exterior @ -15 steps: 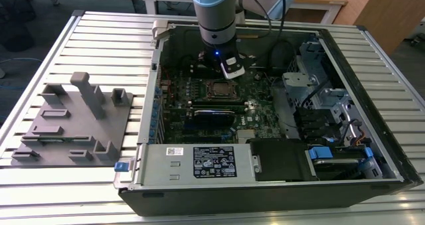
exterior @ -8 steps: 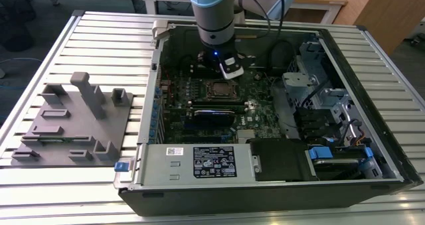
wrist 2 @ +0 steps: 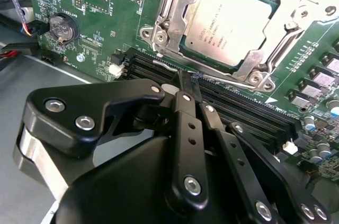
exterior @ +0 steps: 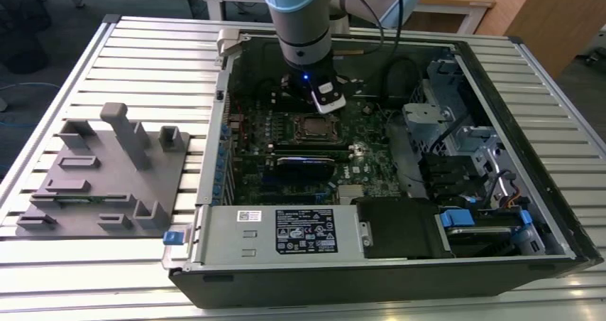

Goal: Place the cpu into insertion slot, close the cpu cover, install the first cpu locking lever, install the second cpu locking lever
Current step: 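Install the first cpu locking lever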

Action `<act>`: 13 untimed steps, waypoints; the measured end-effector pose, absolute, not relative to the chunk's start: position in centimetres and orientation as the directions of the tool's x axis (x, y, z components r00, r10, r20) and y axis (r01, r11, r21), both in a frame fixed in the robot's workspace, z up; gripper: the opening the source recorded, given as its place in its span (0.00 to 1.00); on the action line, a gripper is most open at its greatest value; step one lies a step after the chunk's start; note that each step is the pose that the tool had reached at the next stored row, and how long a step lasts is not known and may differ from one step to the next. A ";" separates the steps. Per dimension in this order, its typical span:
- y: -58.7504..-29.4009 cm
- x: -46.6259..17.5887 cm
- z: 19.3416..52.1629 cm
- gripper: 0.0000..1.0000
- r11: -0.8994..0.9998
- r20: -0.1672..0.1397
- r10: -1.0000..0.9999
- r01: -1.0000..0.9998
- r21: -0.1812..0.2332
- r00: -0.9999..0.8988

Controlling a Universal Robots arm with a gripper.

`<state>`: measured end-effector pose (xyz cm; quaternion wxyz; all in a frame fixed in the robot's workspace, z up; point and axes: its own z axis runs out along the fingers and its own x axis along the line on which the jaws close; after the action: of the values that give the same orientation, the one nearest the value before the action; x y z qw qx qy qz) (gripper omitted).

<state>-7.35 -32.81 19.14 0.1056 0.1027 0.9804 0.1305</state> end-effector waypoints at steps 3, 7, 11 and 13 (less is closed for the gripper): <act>-32.9 -7.4 19.1 0.10 0.945 -0.185 0.229 0.173 0.278 -0.956; -33.0 -7.4 19.1 0.10 0.945 -0.186 0.229 0.172 0.279 -0.955; -33.1 -7.4 19.0 0.10 0.945 -0.187 0.229 0.172 0.279 -0.955; -33.1 -7.4 19.0 0.10 0.945 -0.187 0.229 0.172 0.279 -0.955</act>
<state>-7.36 -33.09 19.02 0.1092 0.1023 0.9801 0.1308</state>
